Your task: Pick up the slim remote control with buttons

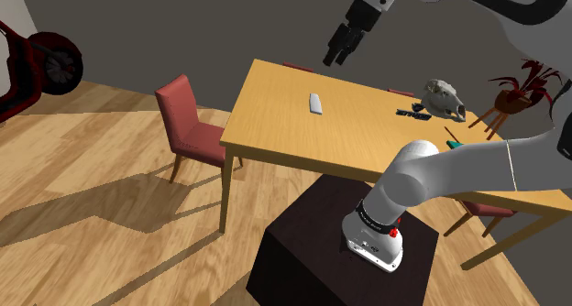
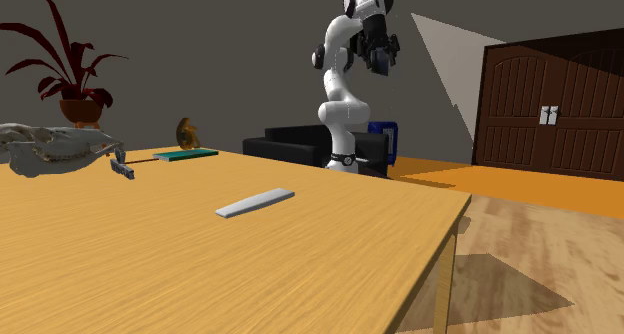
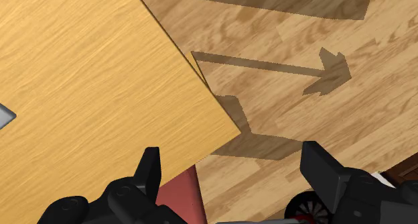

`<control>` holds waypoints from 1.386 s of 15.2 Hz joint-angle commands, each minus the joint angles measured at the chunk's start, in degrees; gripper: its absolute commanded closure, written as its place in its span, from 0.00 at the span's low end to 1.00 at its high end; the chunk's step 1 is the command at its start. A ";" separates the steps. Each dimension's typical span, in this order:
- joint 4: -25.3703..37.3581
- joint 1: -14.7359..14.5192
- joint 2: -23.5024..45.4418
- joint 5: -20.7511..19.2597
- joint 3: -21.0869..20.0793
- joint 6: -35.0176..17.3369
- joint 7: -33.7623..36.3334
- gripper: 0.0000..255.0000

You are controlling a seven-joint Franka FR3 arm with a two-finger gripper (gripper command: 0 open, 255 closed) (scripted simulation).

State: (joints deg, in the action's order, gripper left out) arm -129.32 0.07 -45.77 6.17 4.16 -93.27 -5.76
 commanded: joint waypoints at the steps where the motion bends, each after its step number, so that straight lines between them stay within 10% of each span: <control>1: 0.00 0.00 0.00 0.00 0.00 0.00 0.00 0.00; 21: 7.45 8.13 33.19 -2.63 7.17 -21.23 6.19 0.00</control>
State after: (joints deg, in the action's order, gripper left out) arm -122.44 7.74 -14.13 3.56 10.81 -113.74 0.25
